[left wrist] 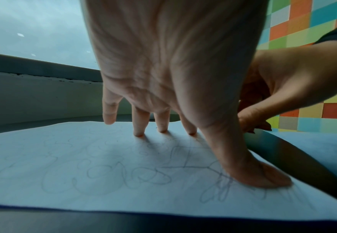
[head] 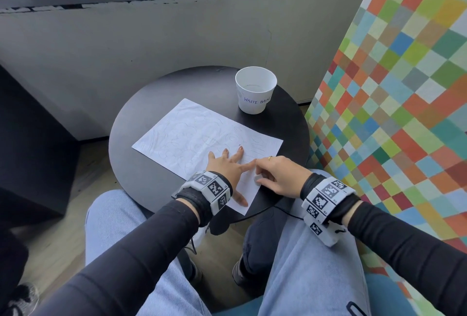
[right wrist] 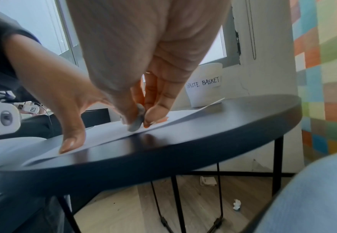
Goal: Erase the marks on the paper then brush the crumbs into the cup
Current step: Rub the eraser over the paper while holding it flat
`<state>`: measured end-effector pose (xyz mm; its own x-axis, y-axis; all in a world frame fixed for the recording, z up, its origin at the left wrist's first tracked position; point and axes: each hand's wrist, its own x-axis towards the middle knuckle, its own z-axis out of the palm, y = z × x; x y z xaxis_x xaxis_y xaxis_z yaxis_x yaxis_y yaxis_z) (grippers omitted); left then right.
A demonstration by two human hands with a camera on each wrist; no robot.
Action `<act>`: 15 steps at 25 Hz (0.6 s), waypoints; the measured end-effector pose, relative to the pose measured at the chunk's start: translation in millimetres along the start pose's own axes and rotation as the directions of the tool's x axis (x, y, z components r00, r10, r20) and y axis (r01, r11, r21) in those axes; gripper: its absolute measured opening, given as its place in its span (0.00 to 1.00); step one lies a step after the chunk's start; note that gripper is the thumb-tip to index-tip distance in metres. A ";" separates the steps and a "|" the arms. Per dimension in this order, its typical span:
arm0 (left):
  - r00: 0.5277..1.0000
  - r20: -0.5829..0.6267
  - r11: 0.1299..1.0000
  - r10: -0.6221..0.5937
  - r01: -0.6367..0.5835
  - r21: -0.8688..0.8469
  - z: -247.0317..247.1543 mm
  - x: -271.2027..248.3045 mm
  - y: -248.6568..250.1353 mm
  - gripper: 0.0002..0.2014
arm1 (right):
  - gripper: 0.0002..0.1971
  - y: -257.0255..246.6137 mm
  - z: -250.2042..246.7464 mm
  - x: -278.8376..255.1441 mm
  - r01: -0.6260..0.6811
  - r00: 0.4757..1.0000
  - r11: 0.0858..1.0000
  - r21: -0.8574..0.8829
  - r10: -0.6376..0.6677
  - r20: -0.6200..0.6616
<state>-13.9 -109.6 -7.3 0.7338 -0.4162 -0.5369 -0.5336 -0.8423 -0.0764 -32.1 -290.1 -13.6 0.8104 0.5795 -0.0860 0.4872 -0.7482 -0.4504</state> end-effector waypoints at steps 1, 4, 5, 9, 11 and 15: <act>1.000 0.000 1.000 0.001 -0.001 -0.002 -0.1 -0.2 -0.1 0.58 | 0.05 0.2 -0.2 0.4 0.003 1.000 1.000 -0.006 -0.003 -0.006; 1.000 -0.009 1.000 0.000 0.000 -0.002 0.9 0.1 0.3 0.58 | 0.06 -5.6 9.5 -5.5 0.070 0.996 0.998 -0.001 -0.070 -0.051; 1.000 -0.013 1.000 -0.001 0.001 -0.002 1.4 0.3 0.2 0.58 | 0.06 -6.7 12.2 -7.7 0.087 0.994 0.996 0.008 -0.086 -0.064; 1.000 -0.023 1.000 -0.006 0.005 -0.005 2.2 0.4 0.1 0.58 | 0.05 -0.1 10.8 -7.4 0.008 0.990 0.998 0.068 0.001 -0.140; 1.000 -0.026 1.000 -0.008 0.008 -0.004 2.3 0.0 0.3 0.59 | 0.05 -1.5 14.4 -8.2 0.014 0.992 0.997 0.069 -0.005 -0.127; 1.000 -0.012 1.000 -0.010 0.010 0.004 1.5 0.6 0.4 0.59 | 0.06 -2.7 15.7 -7.3 0.002 0.989 0.997 0.078 0.010 -0.151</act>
<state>-14.3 -109.7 -8.9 0.7444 -0.4114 -0.5260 -0.5275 -0.8453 -0.0853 -44.4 -287.3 -25.8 0.8549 0.5169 0.0447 0.4621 -0.7192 -0.5189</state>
